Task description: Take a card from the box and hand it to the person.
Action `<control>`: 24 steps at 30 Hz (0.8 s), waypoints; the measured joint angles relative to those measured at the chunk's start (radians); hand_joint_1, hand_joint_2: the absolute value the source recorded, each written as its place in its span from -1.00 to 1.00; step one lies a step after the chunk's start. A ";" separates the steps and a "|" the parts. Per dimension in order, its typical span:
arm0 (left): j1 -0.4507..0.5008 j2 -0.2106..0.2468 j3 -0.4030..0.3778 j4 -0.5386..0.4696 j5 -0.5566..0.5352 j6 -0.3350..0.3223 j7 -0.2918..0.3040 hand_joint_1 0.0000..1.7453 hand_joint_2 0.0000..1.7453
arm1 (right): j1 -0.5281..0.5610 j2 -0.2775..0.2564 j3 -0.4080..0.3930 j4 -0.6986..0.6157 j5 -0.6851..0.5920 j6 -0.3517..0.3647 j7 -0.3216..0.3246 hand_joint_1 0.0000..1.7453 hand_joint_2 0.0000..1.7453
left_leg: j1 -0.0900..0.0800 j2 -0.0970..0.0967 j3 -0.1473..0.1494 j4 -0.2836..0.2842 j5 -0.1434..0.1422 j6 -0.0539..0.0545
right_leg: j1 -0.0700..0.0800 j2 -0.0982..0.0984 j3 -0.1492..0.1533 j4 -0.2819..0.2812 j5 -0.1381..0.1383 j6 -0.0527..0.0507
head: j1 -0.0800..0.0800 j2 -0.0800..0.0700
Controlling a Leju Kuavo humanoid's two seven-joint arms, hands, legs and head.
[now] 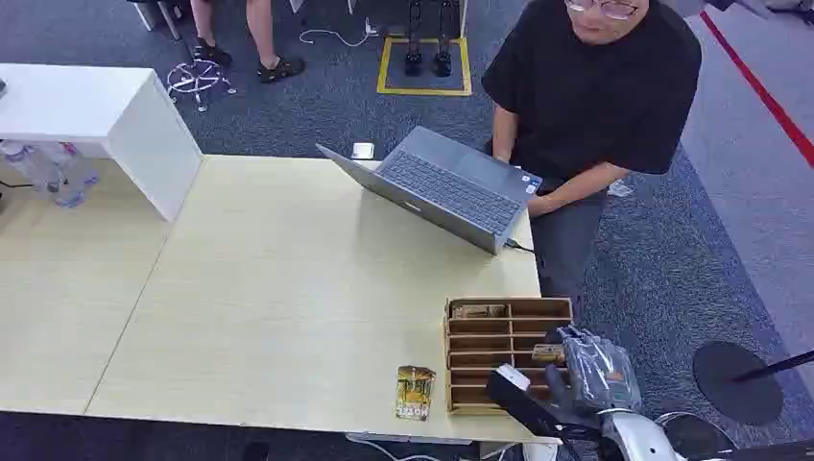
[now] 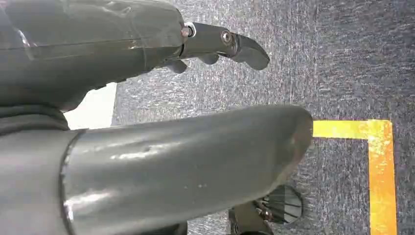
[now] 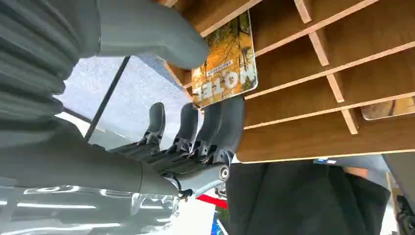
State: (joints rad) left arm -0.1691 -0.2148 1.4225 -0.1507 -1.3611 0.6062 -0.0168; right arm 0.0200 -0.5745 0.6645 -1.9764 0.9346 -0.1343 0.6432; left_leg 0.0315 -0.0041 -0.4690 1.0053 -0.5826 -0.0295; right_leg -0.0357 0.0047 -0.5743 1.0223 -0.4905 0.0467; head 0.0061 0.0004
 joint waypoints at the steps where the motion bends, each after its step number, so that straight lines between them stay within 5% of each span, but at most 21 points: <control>1: 0.000 0.000 0.000 0.000 0.000 0.000 0.001 -1.00 -1.00 | -0.002 0.000 0.002 0.000 0.000 0.000 0.000 0.36 1.00 | 0.000 0.000 0.000 0.000 0.000 0.000 | 0.000 0.000 0.000 0.000 0.000 0.000 | 0.000 0.000; 2: 0.000 0.000 0.000 0.000 0.000 0.000 0.003 -1.00 -1.00 | -0.003 0.000 0.006 0.001 0.000 0.000 0.000 0.50 1.00 | 0.000 0.000 0.000 0.000 0.000 0.000 | 0.000 0.000 0.000 0.000 0.000 0.000 | 0.000 0.000; 6: 0.000 0.000 0.000 0.000 0.000 0.000 0.005 -1.00 -1.00 | -0.006 0.000 0.010 0.003 -0.006 0.000 0.000 0.50 1.00 | 0.000 0.000 0.000 0.000 0.000 0.000 | 0.000 0.000 0.000 0.000 0.000 0.000 | 0.000 0.000; 16: 0.000 0.000 0.000 0.000 0.000 0.001 0.004 -1.00 -1.00 | -0.018 0.000 0.022 0.009 -0.018 0.000 0.000 0.34 1.00 | 0.000 0.000 0.000 0.000 0.000 0.000 | 0.000 0.000 0.000 0.000 0.000 0.000 | 0.000 0.000; 24: 0.000 0.000 0.000 0.000 0.000 0.001 0.004 -1.00 -1.00 | -0.021 0.000 0.023 0.016 -0.018 0.001 0.000 0.66 1.00 | 0.000 0.000 0.000 0.000 0.000 0.000 | 0.000 0.000 0.000 0.000 0.000 0.000 | 0.000 0.000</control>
State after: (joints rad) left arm -0.1692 -0.2148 1.4225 -0.1507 -1.3615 0.6073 -0.0126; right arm -0.0006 -0.5745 0.6878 -1.9600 0.9163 -0.1335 0.6432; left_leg 0.0315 -0.0043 -0.4689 1.0053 -0.5826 -0.0295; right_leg -0.0357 0.0046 -0.5741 1.0223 -0.4905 0.0467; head 0.0061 0.0004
